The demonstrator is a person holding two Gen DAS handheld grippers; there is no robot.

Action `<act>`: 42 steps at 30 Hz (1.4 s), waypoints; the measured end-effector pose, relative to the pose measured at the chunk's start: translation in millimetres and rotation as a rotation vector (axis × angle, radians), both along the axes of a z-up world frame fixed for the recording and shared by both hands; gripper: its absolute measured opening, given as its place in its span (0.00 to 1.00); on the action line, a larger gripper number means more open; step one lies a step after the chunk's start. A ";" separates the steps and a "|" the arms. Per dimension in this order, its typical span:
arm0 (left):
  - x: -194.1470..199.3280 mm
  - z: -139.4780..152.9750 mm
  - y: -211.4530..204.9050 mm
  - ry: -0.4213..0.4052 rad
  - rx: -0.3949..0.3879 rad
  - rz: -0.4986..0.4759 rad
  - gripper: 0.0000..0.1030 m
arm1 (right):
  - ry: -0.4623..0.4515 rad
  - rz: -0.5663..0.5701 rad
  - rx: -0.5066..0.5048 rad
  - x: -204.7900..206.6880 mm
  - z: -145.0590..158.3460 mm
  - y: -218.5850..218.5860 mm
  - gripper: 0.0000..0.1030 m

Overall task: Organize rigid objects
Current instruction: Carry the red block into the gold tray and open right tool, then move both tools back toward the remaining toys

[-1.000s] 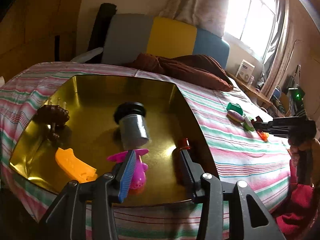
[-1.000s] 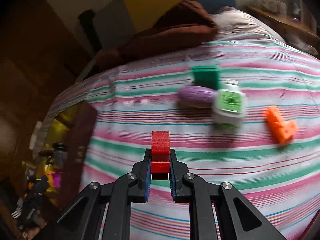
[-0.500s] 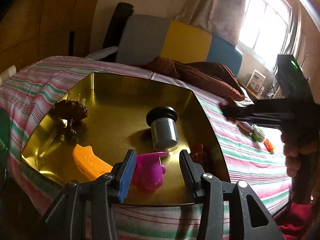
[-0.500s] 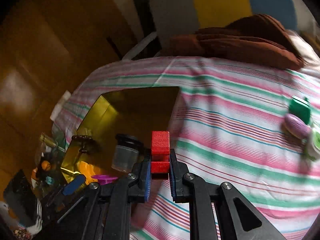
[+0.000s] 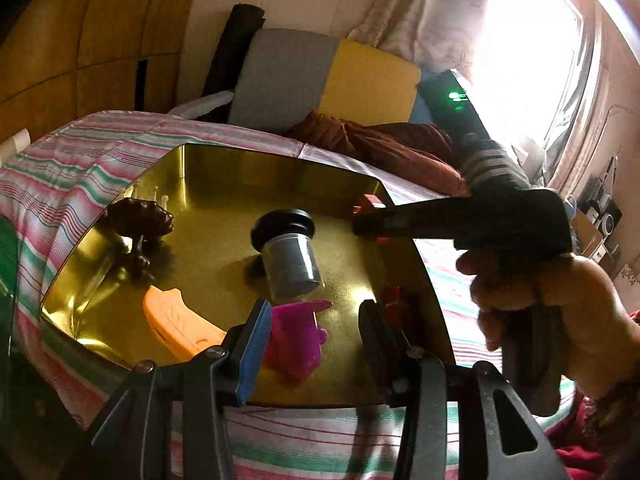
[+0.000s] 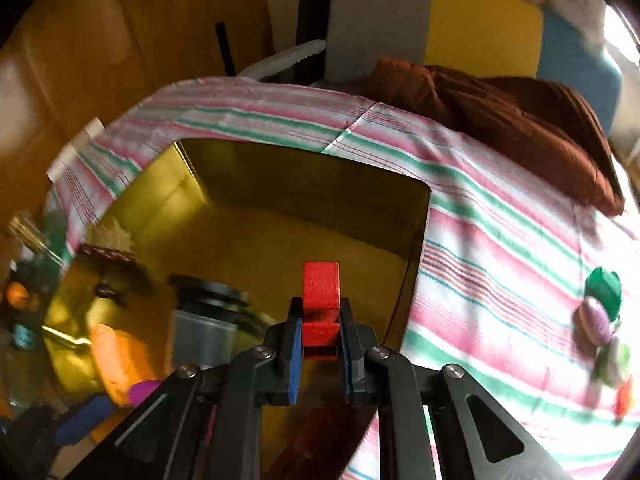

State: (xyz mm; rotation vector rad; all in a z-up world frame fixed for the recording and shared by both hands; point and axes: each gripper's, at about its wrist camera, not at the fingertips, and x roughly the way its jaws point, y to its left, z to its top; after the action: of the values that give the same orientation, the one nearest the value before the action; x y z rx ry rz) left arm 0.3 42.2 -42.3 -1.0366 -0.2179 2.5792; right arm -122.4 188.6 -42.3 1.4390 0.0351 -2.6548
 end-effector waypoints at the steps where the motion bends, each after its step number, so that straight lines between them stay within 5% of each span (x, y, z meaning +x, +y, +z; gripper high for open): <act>1: 0.1 -0.3 0.0 -0.001 -0.001 0.000 0.44 | 0.001 0.001 0.013 -1.1 -0.8 -1.3 0.15; 13: 1.1 -2.5 1.4 -0.009 -0.005 0.002 0.44 | 0.152 -0.055 -0.054 29.2 35.5 24.7 0.40; 19: 3.0 -2.6 5.1 -0.006 -0.013 -0.013 0.44 | 0.157 -0.077 -0.071 51.1 38.2 40.3 0.41; 42: 20.0 4.4 36.3 0.026 -0.043 -0.145 0.44 | -0.071 -0.276 0.015 117.8 -14.0 155.6 0.51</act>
State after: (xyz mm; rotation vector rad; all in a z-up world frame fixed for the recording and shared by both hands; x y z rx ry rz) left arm 20.4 78.6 -37.9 -0.9946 -0.0775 2.4754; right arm -4.6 344.2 -56.2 1.6512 -0.1623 -2.8173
